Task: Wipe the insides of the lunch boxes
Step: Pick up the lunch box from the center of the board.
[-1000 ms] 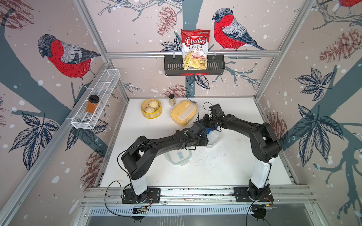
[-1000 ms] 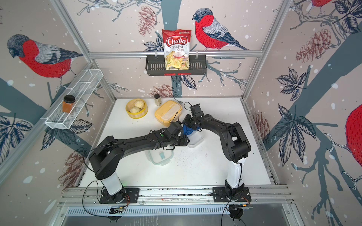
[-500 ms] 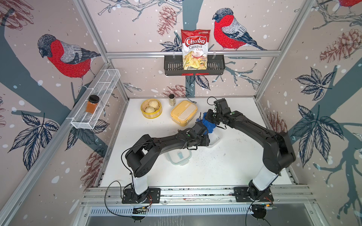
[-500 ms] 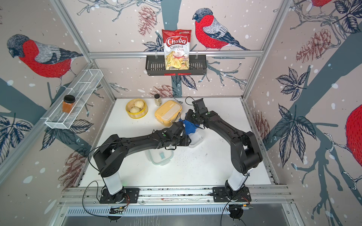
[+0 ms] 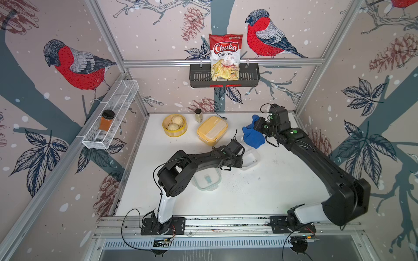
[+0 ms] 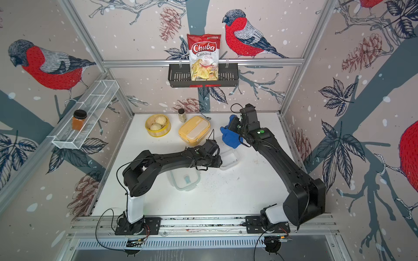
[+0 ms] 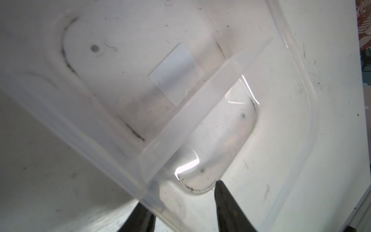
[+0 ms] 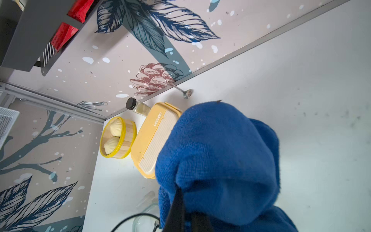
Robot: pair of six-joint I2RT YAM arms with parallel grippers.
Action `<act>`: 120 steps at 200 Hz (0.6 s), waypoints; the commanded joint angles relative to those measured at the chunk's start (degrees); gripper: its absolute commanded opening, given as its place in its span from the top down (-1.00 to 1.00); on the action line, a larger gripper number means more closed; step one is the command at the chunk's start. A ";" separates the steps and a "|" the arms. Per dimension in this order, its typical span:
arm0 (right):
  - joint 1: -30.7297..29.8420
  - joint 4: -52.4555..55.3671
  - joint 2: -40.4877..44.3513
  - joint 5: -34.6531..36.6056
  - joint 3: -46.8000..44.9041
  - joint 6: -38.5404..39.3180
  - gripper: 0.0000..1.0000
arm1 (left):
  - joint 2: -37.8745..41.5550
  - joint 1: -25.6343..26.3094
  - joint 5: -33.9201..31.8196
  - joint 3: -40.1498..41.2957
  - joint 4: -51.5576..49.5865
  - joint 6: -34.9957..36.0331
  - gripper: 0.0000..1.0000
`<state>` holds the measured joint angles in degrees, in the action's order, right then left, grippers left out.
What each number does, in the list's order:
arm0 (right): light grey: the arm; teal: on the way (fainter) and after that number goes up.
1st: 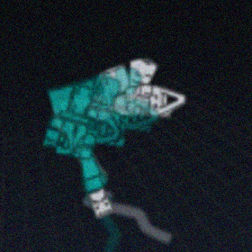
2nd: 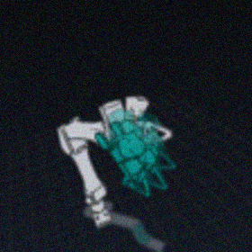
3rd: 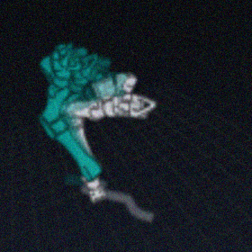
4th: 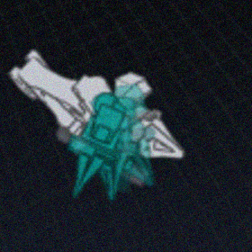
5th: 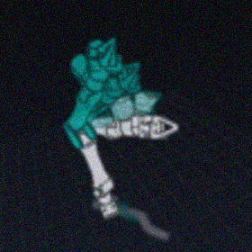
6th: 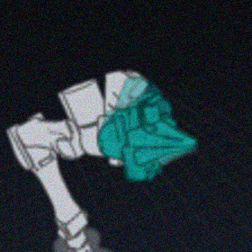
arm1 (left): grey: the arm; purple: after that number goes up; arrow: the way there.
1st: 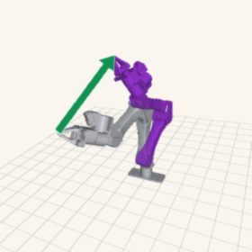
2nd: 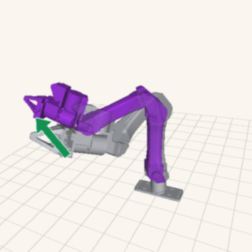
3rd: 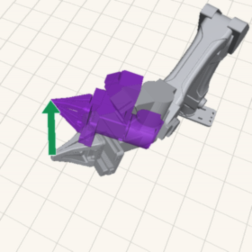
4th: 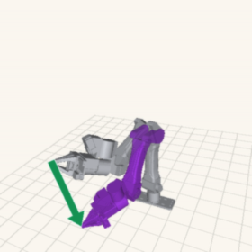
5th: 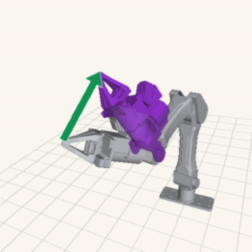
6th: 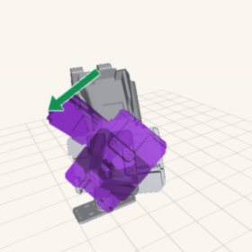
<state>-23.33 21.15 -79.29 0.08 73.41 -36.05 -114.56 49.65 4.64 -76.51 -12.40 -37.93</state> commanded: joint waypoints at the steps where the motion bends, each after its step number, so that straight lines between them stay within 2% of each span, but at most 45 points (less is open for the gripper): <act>1: 1.44 -0.25 3.43 5.12 -2.94 3.48 1.00 | -0.61 -0.88 -2.28 -2.51 -5.22 5.96 0.55; 19: 3.68 0.47 6.53 5.29 -6.26 4.34 1.00 | -1.31 -2.10 -2.50 -5.40 -9.40 10.37 0.75; 64: 6.03 3.65 11.40 4.57 -11.29 6.86 0.97 | -5.90 -5.98 -0.59 -18.08 -21.72 20.90 0.77; 90: 5.95 3.74 11.79 1.26 -11.45 9.19 0.97 | -9.58 -6.32 -0.68 -26.67 -27.99 25.93 0.77; 120: 5.67 1.30 11.68 -3.29 -10.48 11.20 0.97 | -12.40 -6.58 1.08 -30.85 -30.73 31.89 0.82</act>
<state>-17.32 24.93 -67.79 1.02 61.98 -27.79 -125.47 43.40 4.40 -105.16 -37.45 -13.08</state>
